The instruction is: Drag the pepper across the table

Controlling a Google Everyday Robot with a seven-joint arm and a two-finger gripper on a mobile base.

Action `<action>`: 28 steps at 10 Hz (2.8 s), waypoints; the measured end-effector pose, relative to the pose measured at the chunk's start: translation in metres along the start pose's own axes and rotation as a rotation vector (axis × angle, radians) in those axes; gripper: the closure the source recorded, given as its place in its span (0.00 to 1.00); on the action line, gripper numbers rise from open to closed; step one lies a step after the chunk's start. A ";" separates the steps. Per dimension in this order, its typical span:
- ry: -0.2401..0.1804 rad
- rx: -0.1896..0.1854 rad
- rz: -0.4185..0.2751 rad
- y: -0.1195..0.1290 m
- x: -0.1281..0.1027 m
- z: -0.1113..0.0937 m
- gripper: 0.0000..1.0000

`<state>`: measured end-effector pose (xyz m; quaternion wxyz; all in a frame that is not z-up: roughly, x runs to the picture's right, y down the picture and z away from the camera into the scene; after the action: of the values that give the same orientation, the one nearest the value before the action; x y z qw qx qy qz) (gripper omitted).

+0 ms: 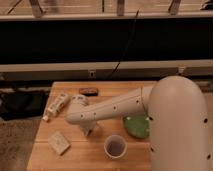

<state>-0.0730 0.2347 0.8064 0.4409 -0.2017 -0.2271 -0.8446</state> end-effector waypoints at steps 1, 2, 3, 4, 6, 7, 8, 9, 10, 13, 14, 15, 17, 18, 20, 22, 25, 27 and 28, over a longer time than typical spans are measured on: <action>0.002 0.003 -0.004 0.000 0.000 0.000 0.41; 0.004 0.008 -0.010 0.003 0.001 0.000 0.48; 0.004 0.010 -0.014 0.006 0.002 0.001 0.58; 0.005 0.014 -0.020 0.008 0.003 0.001 0.68; 0.005 0.021 -0.029 0.014 0.004 0.001 0.88; 0.005 0.024 -0.032 0.016 0.004 0.002 0.94; 0.004 0.026 -0.036 0.020 0.004 0.002 0.96; 0.002 0.030 -0.041 0.023 0.004 0.003 0.96; 0.002 0.036 -0.044 0.025 0.005 0.003 0.96; -0.001 0.044 -0.054 0.036 0.014 0.003 0.96; -0.003 0.047 -0.059 0.037 0.014 0.003 0.96; -0.004 0.047 -0.064 0.038 0.014 0.004 0.96; -0.006 0.048 -0.076 0.040 0.019 0.004 0.96; -0.007 0.051 -0.085 0.038 0.022 0.004 0.96; -0.010 0.051 -0.093 0.039 0.025 0.004 0.96; -0.011 0.051 -0.108 0.037 0.032 0.005 0.96; -0.014 0.053 -0.131 0.031 0.040 0.007 0.96; -0.013 0.052 -0.145 0.027 0.046 0.007 0.96; -0.014 0.051 -0.150 0.024 0.049 0.007 0.96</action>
<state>-0.0778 0.1946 0.8434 0.3797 -0.1789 -0.2661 -0.8678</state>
